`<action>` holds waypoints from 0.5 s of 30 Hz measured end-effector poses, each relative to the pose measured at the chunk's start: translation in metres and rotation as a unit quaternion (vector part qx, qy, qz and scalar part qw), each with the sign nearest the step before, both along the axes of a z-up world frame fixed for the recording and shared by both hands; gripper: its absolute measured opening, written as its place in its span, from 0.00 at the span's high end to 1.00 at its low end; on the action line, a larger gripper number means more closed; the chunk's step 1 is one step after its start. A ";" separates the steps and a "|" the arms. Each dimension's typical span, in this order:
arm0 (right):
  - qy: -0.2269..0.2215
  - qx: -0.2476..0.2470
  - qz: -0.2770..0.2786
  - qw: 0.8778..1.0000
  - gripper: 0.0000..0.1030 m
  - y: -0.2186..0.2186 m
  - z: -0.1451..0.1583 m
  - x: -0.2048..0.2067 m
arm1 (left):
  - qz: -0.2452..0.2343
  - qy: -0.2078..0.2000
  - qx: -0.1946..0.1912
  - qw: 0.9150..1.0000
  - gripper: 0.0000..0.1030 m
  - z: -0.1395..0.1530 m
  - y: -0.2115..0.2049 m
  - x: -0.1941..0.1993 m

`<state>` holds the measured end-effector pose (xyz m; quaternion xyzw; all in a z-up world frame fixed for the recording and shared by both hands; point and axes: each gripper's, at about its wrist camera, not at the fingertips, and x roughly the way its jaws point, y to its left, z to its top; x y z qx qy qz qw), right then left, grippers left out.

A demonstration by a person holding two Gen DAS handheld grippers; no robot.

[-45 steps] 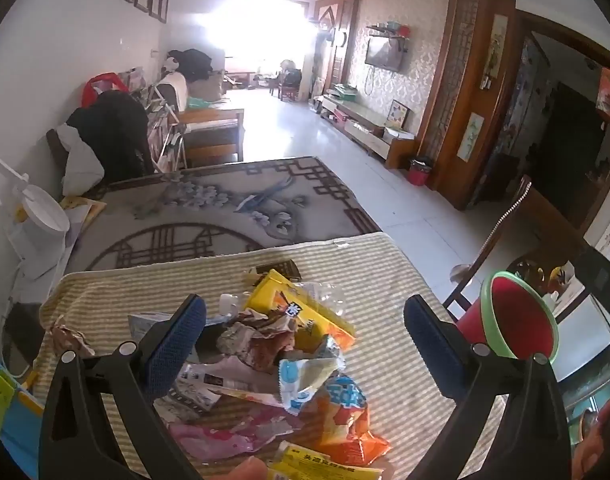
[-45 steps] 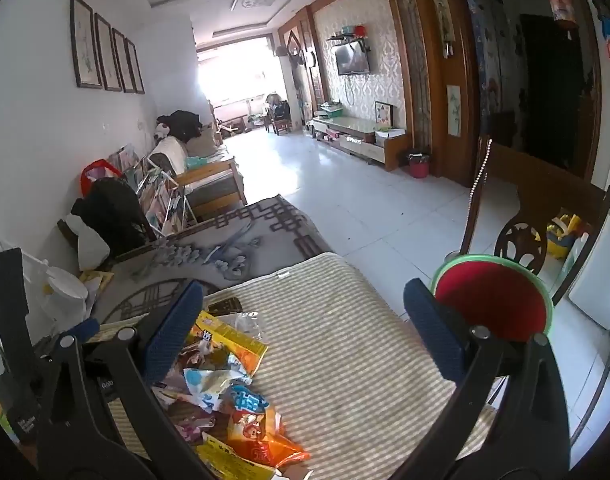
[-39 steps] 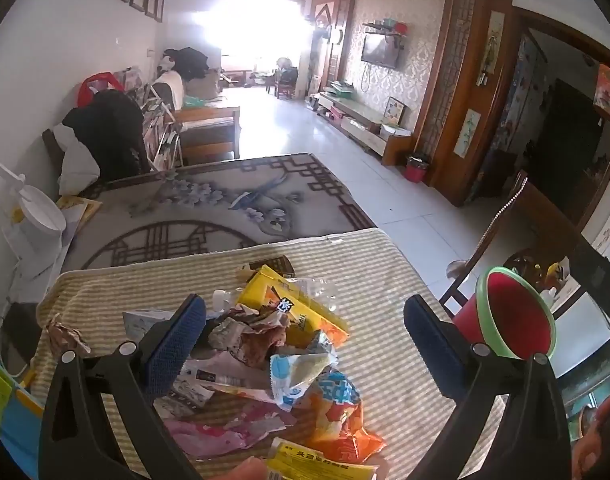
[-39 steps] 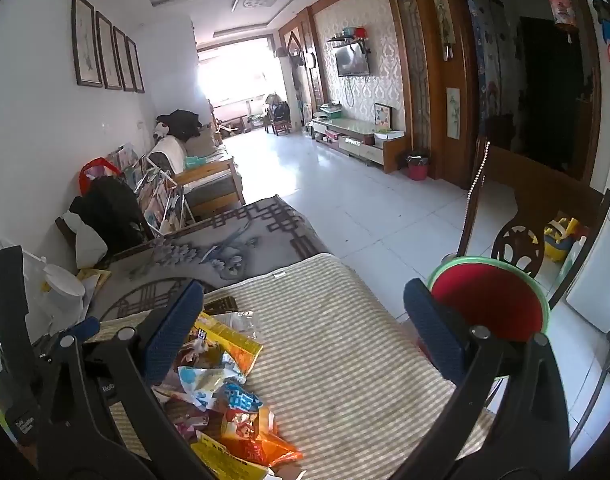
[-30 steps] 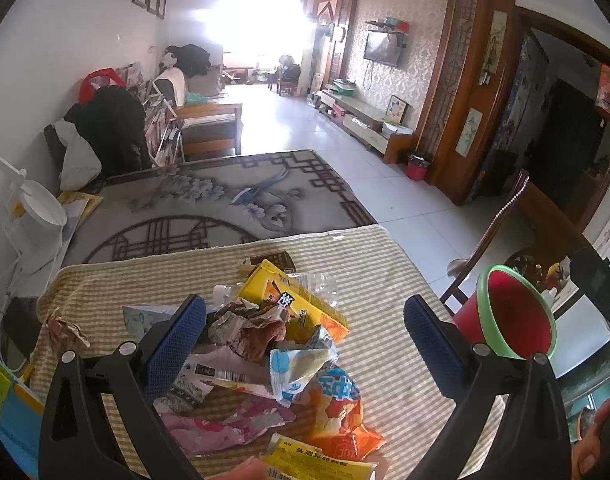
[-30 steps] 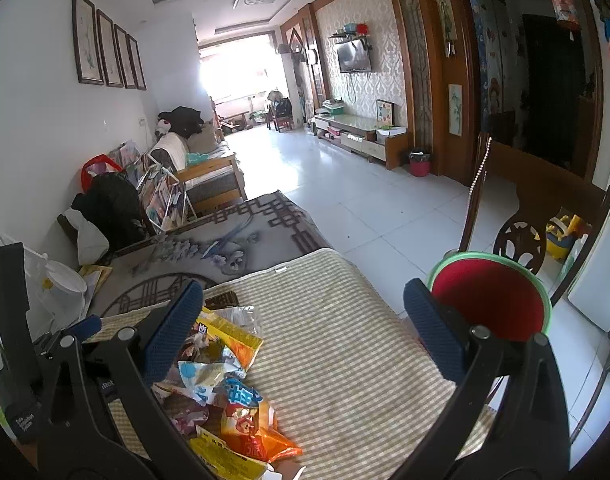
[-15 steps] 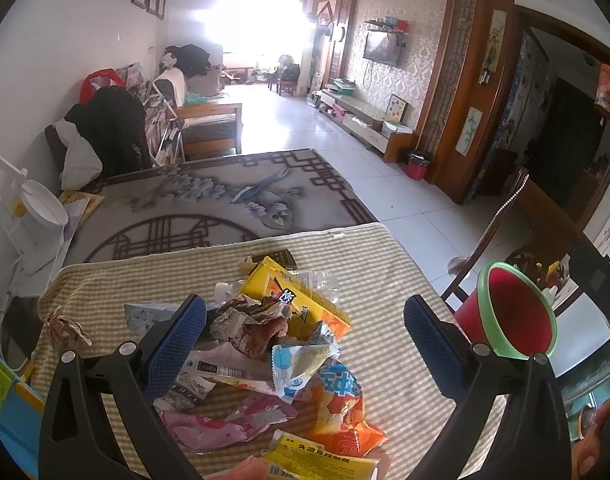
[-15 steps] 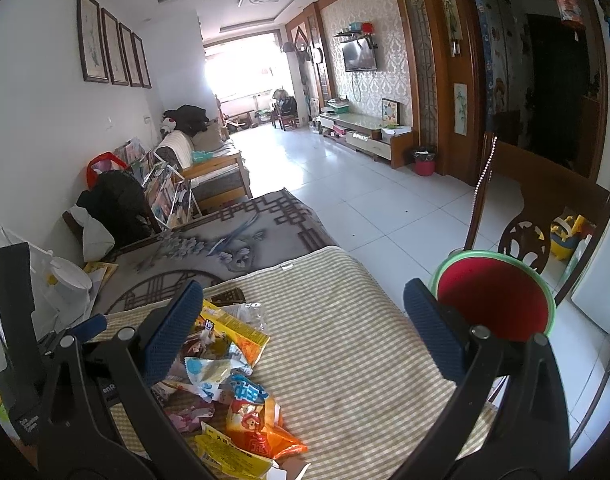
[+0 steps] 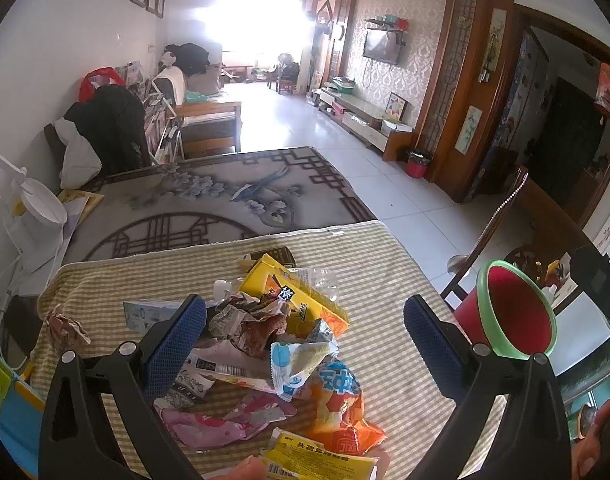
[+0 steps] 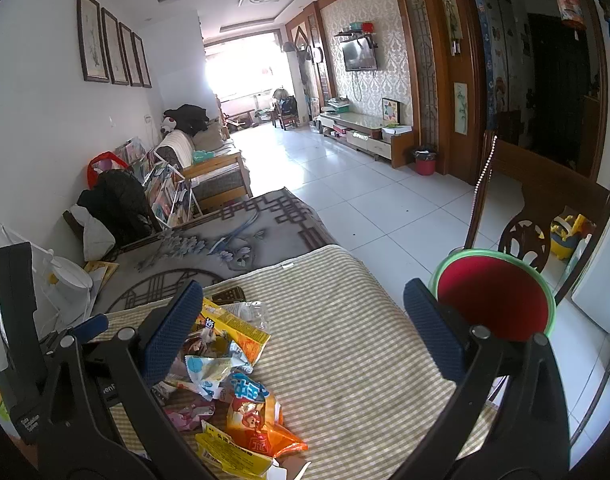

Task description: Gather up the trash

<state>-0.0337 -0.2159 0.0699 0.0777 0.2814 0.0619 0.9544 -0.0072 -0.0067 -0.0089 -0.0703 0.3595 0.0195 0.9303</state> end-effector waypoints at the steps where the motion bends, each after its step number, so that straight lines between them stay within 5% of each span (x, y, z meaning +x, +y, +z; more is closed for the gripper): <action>1: 0.000 0.000 0.000 1.000 0.04 0.000 0.000 0.000 | 0.000 0.000 -0.001 1.000 0.08 0.000 -0.001 0.000; 15: 0.003 0.000 0.002 1.000 0.04 0.001 -0.002 -0.001 | 0.006 0.004 0.002 1.000 0.08 -0.004 0.001 0.001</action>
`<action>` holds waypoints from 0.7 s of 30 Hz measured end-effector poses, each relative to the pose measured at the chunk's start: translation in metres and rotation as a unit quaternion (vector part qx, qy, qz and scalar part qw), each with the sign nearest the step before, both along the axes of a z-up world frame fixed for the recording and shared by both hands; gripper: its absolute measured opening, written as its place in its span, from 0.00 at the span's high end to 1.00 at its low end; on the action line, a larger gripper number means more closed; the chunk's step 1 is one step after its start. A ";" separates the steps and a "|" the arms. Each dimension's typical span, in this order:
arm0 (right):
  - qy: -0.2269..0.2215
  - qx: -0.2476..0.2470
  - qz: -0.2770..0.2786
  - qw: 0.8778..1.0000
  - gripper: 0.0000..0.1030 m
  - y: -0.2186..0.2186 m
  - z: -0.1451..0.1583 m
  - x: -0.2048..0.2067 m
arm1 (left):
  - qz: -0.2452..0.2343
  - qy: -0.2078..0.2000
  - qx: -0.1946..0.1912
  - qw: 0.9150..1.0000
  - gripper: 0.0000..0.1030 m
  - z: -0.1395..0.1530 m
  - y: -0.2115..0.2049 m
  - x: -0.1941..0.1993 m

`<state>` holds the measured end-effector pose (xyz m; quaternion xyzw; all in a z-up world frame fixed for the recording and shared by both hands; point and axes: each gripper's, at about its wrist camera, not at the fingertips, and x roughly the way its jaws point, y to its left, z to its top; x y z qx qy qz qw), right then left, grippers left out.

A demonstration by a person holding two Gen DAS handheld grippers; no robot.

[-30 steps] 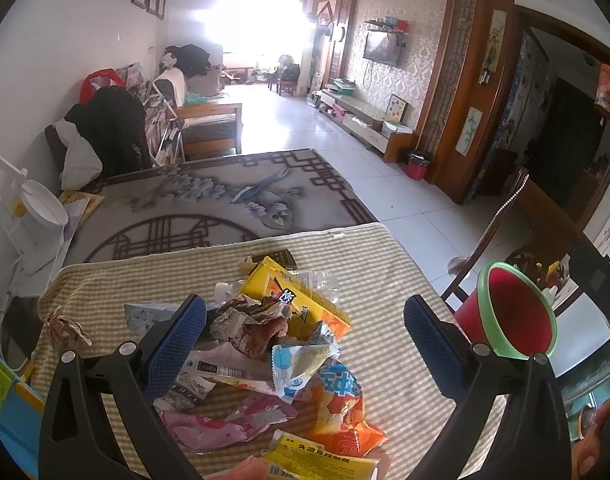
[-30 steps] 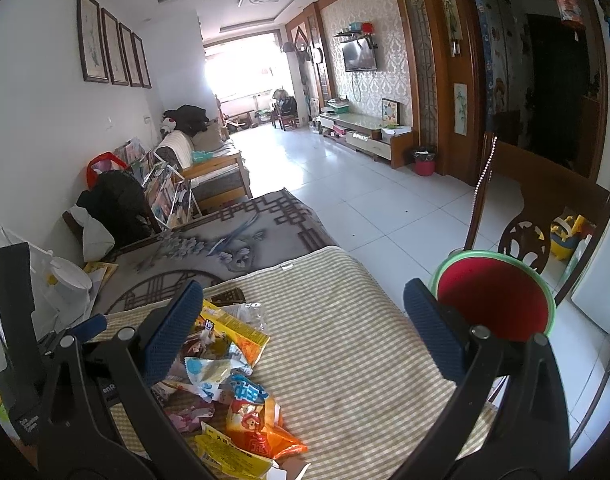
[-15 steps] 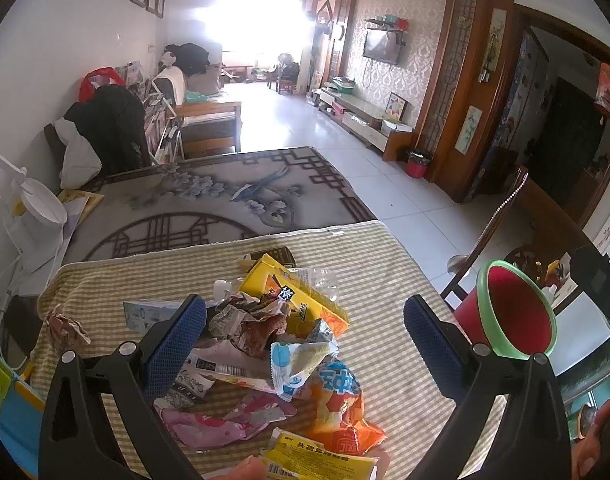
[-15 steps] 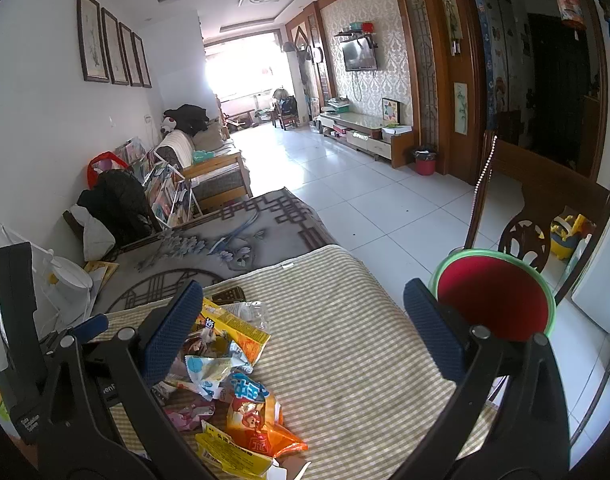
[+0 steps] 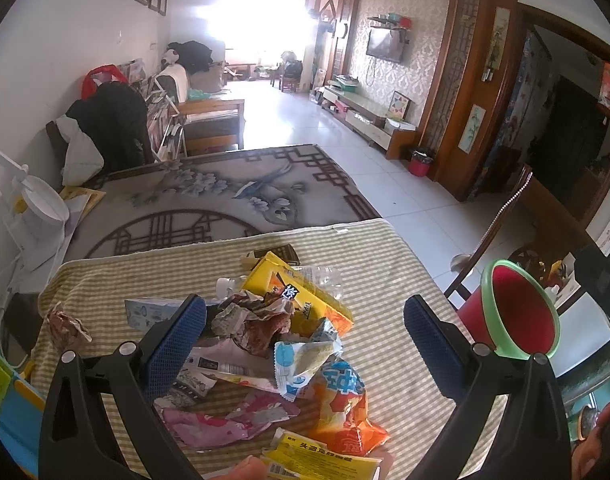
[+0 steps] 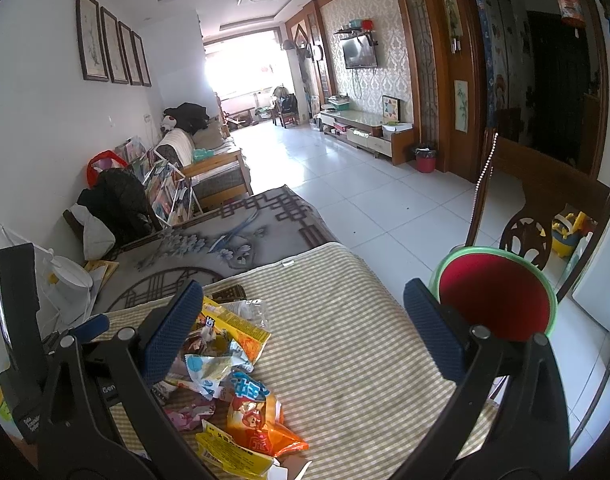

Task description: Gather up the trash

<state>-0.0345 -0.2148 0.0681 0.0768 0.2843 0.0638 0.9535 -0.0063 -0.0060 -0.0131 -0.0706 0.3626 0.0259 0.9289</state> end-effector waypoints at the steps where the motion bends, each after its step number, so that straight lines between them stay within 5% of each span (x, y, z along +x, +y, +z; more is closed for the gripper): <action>1: 0.002 -0.001 0.001 1.000 0.04 0.001 -0.001 0.000 | 0.001 0.001 0.000 1.000 0.08 -0.001 0.001 0.001; 21: 0.003 -0.031 0.056 0.998 0.04 0.056 0.003 0.013 | 0.090 -0.026 0.005 0.996 0.08 0.008 0.062 -0.030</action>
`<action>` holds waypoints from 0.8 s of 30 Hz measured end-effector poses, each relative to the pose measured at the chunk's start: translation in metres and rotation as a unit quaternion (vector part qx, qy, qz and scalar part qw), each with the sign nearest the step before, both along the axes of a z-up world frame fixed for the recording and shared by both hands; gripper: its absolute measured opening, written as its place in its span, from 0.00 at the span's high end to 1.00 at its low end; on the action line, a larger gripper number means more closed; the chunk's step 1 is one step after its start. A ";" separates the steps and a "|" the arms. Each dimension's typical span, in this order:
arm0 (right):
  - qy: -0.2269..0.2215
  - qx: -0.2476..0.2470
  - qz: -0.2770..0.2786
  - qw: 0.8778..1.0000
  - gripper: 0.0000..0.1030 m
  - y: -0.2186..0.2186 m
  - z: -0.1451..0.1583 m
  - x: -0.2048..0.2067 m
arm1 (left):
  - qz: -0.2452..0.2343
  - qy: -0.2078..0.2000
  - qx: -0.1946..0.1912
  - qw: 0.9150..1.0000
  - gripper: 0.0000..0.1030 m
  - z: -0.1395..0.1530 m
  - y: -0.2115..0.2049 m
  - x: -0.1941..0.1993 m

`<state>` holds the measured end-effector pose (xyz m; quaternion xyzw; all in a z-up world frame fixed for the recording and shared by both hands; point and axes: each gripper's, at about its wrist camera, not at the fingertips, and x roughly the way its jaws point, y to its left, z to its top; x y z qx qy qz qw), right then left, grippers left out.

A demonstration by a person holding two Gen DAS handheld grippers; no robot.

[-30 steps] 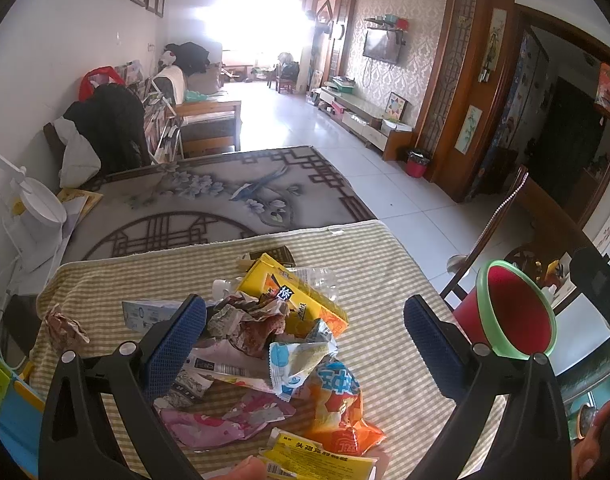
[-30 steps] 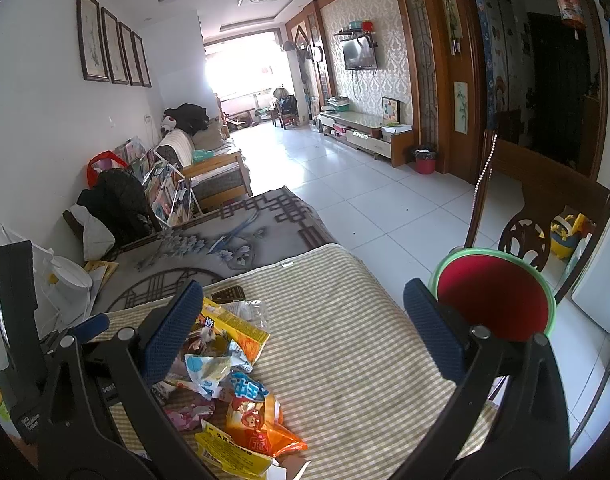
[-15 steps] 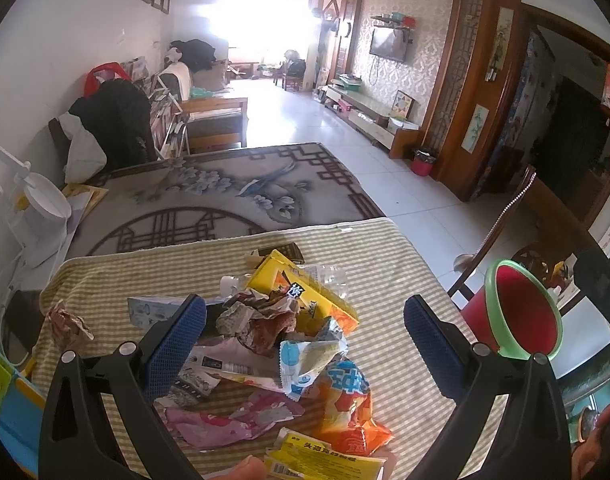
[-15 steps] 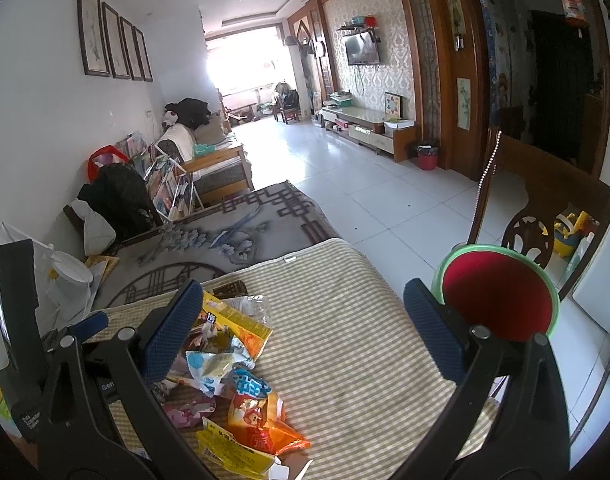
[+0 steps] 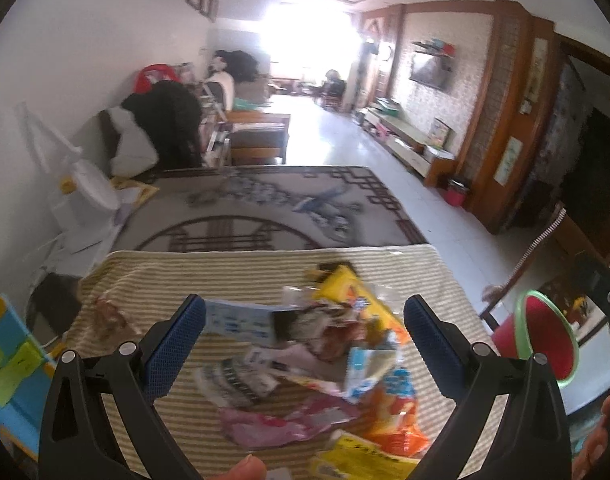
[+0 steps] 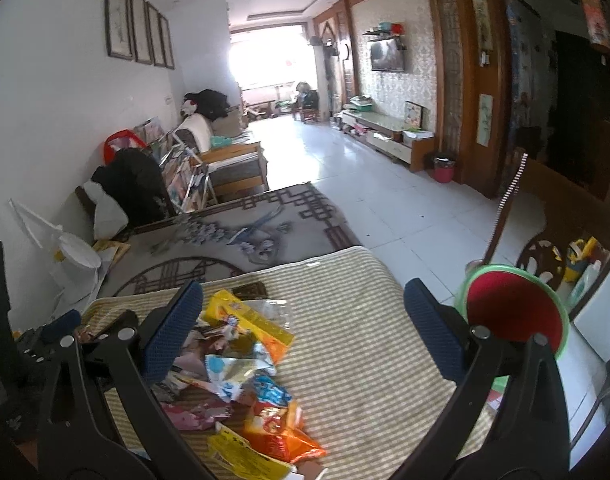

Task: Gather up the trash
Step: 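Grasp the white milk carton with the left tool while the right tool grasps a yellow wrapper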

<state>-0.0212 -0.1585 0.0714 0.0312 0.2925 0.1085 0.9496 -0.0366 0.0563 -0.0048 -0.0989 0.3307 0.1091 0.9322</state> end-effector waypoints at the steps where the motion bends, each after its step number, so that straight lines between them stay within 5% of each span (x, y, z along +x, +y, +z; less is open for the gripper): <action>1: 0.000 -0.001 0.005 1.000 0.04 0.004 0.000 0.001 | 0.009 -0.002 0.001 1.000 0.08 0.000 0.007 -0.004; 12: -0.004 -0.023 0.045 0.999 0.04 0.038 0.003 -0.002 | 0.043 -0.004 0.011 0.999 0.08 -0.004 0.041 -0.020; 21: 0.043 0.002 0.047 0.998 0.04 0.002 -0.025 0.006 | -0.014 -0.003 0.047 0.999 0.08 -0.017 0.036 -0.034; 24: 0.068 -0.019 0.076 0.995 0.04 0.001 -0.046 0.002 | -0.087 0.044 0.027 0.995 0.08 -0.034 0.035 -0.033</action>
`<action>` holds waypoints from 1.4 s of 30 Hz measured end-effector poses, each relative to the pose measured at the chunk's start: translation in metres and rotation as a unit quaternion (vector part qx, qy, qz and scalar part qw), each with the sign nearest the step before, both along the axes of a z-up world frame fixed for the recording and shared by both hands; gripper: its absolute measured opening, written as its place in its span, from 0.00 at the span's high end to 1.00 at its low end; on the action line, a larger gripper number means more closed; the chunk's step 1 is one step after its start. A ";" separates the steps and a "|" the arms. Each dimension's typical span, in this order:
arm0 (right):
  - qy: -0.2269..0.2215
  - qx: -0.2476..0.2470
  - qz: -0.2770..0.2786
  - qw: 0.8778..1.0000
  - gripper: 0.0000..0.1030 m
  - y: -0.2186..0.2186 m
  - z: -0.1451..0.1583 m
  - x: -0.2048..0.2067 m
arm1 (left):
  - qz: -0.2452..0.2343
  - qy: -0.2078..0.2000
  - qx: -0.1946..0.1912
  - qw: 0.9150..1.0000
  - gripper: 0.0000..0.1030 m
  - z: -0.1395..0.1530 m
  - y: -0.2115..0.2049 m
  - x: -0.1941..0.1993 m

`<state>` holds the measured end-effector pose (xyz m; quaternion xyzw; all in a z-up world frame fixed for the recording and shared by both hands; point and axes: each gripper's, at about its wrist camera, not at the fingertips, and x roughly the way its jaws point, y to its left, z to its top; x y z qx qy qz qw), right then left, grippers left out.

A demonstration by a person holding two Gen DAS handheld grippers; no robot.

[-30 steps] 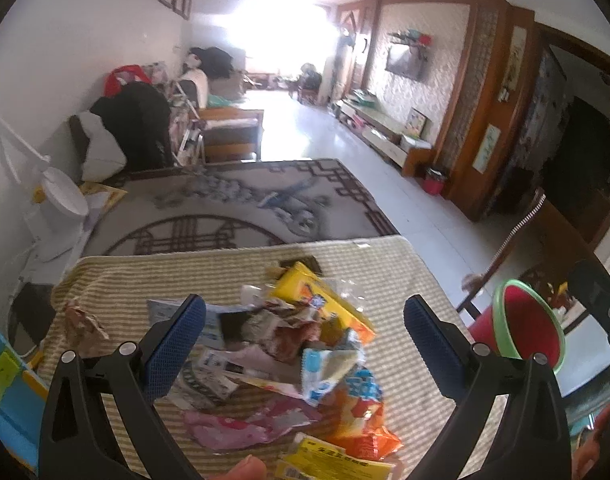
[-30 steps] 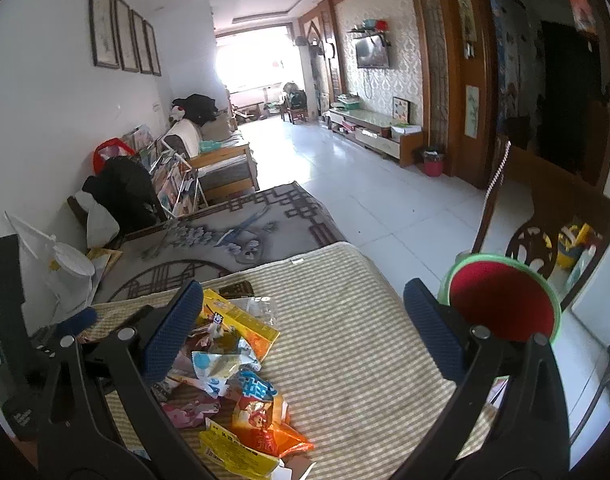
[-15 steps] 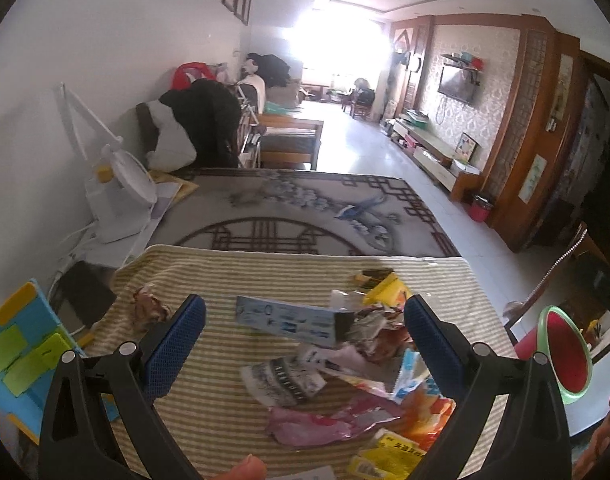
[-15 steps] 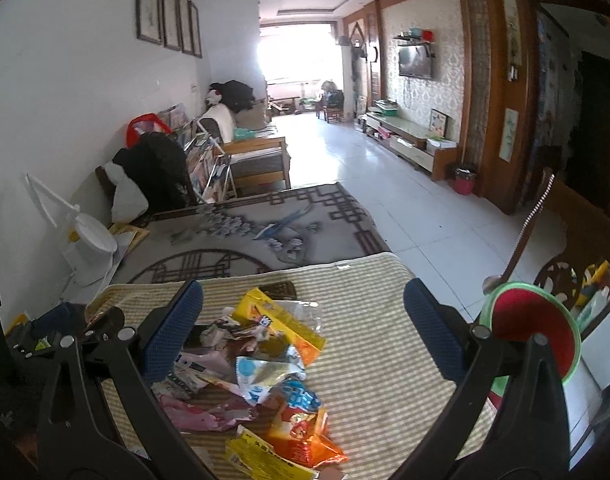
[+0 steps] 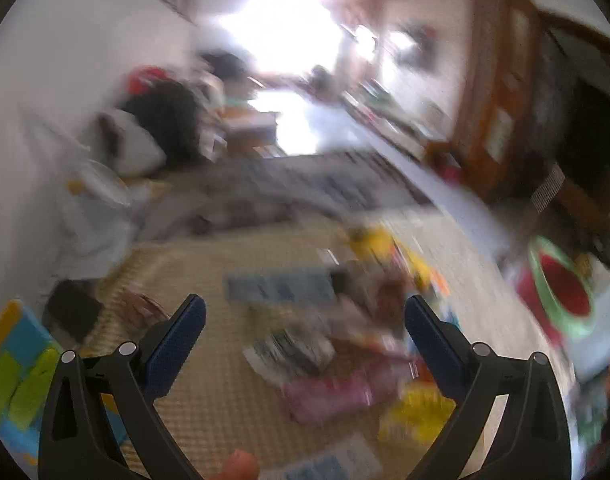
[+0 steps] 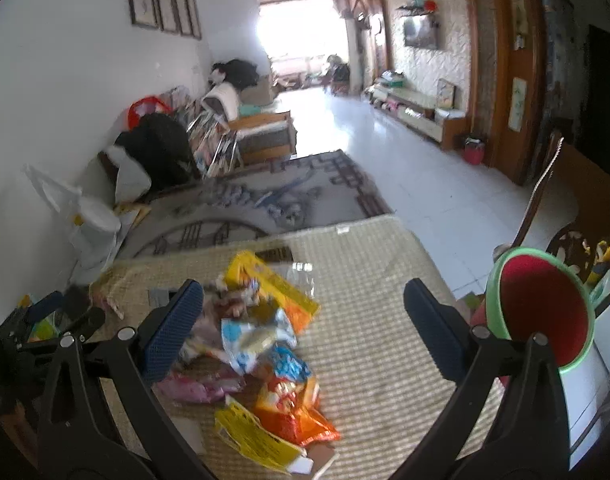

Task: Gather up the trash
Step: 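Grasp the white milk carton with the left tool while the right tool grasps a yellow wrapper, then carry the yellow wrapper into the red bucket and open the right tool while the left tool holds the carton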

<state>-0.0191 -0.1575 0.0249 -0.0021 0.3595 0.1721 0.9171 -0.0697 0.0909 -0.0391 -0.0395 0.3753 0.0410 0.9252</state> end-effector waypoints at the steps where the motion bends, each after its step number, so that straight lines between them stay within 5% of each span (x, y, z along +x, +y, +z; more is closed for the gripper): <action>1: 0.010 -0.015 0.012 1.000 0.04 0.002 -0.007 -0.002 | -0.057 0.035 0.011 0.998 0.08 -0.011 -0.008 0.000; 4: 0.064 -0.060 0.077 0.993 0.04 0.013 -0.039 -0.013 | -0.143 0.065 0.065 0.986 0.08 -0.036 -0.028 -0.018; 6: 0.099 -0.070 0.123 0.985 0.04 0.020 -0.062 -0.023 | -0.223 0.118 0.102 0.962 0.08 -0.065 -0.044 -0.032; 9: 0.124 -0.094 0.154 0.976 0.04 0.029 -0.088 -0.035 | -0.259 0.172 0.169 0.935 0.09 -0.106 -0.053 -0.046; 11: 0.140 -0.094 0.168 0.971 0.05 0.031 -0.100 -0.038 | -0.261 0.211 0.184 0.924 0.22 -0.132 -0.053 -0.048; 14: 0.165 -0.089 0.179 0.966 0.10 0.037 -0.115 -0.039 | -0.233 0.227 0.153 0.933 0.24 -0.145 -0.042 -0.042; 16: 0.184 -0.088 0.184 0.962 0.18 0.040 -0.125 -0.038 | -0.222 0.238 0.124 0.937 0.34 -0.149 -0.037 -0.037; 20: 0.215 -0.091 0.197 0.952 0.42 0.047 -0.137 -0.031 | -0.207 0.220 0.100 0.948 0.48 -0.140 -0.028 -0.037; 25: 0.253 -0.066 0.201 0.944 0.42 0.053 -0.153 -0.018 | -0.137 0.161 0.018 0.977 0.49 -0.093 0.007 -0.033; 27: 0.277 -0.052 0.216 0.935 0.23 0.059 -0.159 -0.013 | -0.109 0.134 -0.004 0.985 0.48 -0.076 0.018 -0.032; 29: 0.288 -0.052 0.222 0.930 0.19 0.064 -0.163 -0.015 | -0.089 0.111 -0.028 0.989 0.48 -0.063 0.023 -0.031; 31: 0.280 -0.071 0.221 0.932 0.22 0.071 -0.164 -0.019 | -0.069 0.091 -0.052 0.992 0.48 -0.053 0.027 -0.033; 33: 0.266 -0.089 0.217 0.935 0.48 0.075 -0.161 -0.021 | -0.050 0.066 -0.066 0.994 0.48 -0.037 0.035 -0.034; 36: 0.268 -0.039 0.213 0.939 0.74 0.067 -0.145 -0.024 | -0.038 0.038 -0.071 0.996 0.48 -0.025 0.023 -0.031; 42: 0.209 0.032 0.172 0.962 0.76 0.039 -0.087 -0.021 | -0.015 0.010 -0.083 0.996 0.48 -0.014 0.009 -0.011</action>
